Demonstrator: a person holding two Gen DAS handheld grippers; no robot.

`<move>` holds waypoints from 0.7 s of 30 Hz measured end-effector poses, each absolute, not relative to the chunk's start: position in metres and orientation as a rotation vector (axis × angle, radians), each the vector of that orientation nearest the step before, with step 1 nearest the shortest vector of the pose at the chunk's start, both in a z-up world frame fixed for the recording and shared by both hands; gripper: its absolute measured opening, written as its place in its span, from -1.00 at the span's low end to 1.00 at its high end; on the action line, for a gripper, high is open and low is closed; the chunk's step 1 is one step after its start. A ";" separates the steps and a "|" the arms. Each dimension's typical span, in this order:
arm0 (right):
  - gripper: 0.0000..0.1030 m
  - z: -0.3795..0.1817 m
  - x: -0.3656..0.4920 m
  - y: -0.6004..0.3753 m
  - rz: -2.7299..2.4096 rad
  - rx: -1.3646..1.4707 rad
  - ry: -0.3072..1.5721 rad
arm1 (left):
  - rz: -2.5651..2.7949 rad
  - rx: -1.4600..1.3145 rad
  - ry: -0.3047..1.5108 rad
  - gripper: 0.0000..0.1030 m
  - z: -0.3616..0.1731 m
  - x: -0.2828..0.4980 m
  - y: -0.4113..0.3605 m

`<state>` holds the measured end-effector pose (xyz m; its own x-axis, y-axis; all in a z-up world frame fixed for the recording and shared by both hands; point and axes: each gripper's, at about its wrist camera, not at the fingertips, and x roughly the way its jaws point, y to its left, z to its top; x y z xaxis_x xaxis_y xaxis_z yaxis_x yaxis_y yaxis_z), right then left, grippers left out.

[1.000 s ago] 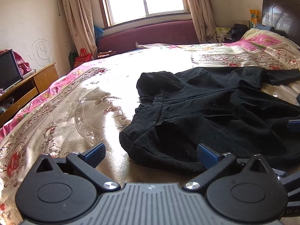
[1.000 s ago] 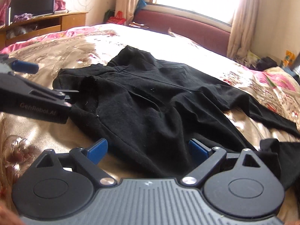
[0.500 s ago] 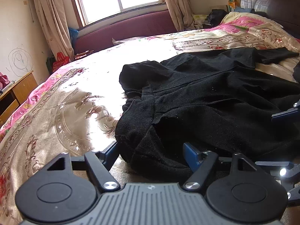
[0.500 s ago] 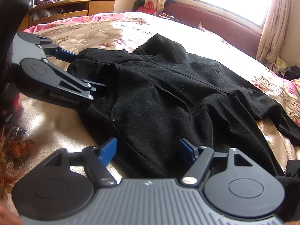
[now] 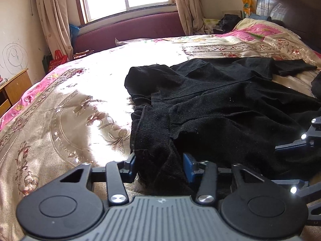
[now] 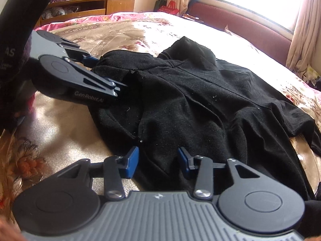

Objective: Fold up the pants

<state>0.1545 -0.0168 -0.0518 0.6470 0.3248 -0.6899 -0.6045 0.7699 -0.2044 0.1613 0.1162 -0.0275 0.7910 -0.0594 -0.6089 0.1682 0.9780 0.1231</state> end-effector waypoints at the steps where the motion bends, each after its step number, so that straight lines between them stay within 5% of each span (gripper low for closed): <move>1: 0.05 -0.051 0.153 -0.013 0.539 -0.462 0.677 | -0.132 0.141 0.649 -0.05 -0.025 0.162 0.122; 7: 0.46 -0.052 0.151 -0.006 0.568 -0.451 0.649 | -0.183 0.052 0.649 -0.15 -0.019 0.160 0.135; 10: 0.44 -0.054 0.156 0.000 0.558 -0.459 0.640 | -0.191 0.055 0.644 -0.15 -0.018 0.158 0.135; 13: 0.18 -0.055 0.155 0.004 0.584 -0.465 0.655 | -0.204 0.014 0.650 -0.16 -0.017 0.160 0.144; 17: -0.67 -0.052 0.162 0.014 0.608 -0.379 0.736 | -0.211 0.002 0.645 -0.17 -0.016 0.159 0.151; 21: -0.73 -0.047 0.162 0.034 0.632 -0.336 0.763 | -0.180 -0.026 0.621 -0.19 -0.006 0.148 0.169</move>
